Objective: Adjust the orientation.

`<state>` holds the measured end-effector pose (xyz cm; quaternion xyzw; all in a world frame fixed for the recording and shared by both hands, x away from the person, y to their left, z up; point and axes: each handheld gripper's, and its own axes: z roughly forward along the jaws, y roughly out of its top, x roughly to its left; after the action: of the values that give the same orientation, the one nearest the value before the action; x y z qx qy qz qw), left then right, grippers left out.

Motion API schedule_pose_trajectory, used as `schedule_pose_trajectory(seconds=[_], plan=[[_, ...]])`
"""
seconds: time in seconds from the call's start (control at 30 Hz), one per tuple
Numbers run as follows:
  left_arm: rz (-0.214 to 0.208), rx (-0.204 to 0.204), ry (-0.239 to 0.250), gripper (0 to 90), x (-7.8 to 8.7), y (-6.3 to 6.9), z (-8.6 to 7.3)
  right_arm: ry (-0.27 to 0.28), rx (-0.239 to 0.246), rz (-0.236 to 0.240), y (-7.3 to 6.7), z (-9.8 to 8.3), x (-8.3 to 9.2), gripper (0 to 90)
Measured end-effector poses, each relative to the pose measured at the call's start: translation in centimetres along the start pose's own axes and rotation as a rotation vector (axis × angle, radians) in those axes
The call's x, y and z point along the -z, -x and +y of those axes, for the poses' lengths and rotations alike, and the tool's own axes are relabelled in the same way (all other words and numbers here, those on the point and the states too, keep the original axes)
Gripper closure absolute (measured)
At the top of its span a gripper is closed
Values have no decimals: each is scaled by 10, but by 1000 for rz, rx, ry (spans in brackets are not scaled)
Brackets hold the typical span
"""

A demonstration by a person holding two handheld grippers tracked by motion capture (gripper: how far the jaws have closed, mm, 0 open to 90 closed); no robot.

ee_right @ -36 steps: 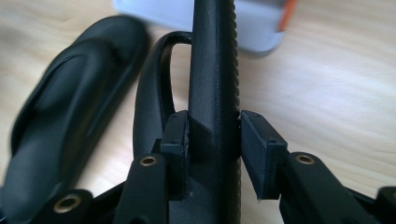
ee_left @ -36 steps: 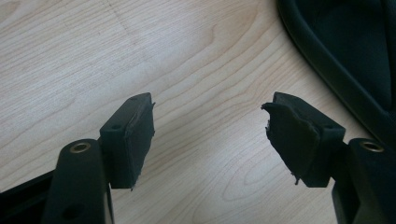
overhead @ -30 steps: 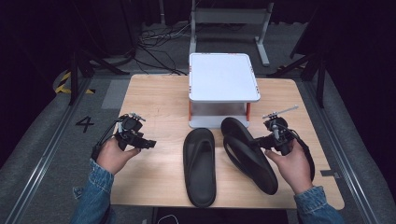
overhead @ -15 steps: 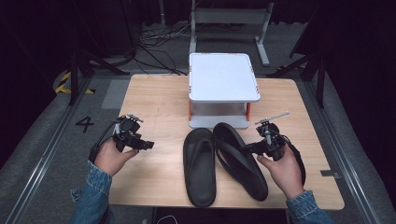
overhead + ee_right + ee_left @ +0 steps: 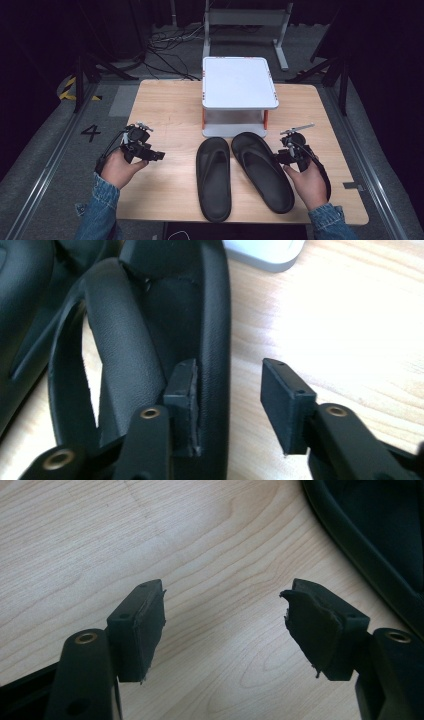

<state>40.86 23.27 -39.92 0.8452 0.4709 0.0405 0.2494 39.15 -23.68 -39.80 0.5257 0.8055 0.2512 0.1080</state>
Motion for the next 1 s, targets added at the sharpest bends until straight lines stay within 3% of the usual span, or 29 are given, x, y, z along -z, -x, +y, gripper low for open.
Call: schedule_pose_trajectory(seconds=[0.2, 0.27, 0.37, 0.47, 0.63, 0.8, 0.83, 0.97, 1.0], plan=[[0, -7, 1, 322, -1, 1, 2, 46, -9, -23, 1, -4, 1, 518], [-5, -12, 5, 322, -1, 2, 3, 97, -16, -48, 4, -7, 2, 473], [-6, -17, 2, 322, -3, 3, 5, 145, 14, -126, 3, -10, 2, 440], [-9, -21, -4, 321, -4, 4, 6, 127, 86, -231, -3, -12, -4, 464], [-9, -26, -5, 322, -5, 5, 7, 107, 120, -281, -6, -11, -7, 467], [-8, -24, -8, 321, -6, 5, 7, 80, 206, -379, -13, -12, -13, 469], [-7, -24, -9, 321, -6, 5, 7, 80, 236, -414, -17, -14, -15, 494], [-7, -25, -9, 322, -5, 4, 7, 65, 268, -464, -19, -16, -21, 506], [-6, -26, -9, 322, -5, 4, 7, 61, 290, -489, -21, -17, -22, 580]])
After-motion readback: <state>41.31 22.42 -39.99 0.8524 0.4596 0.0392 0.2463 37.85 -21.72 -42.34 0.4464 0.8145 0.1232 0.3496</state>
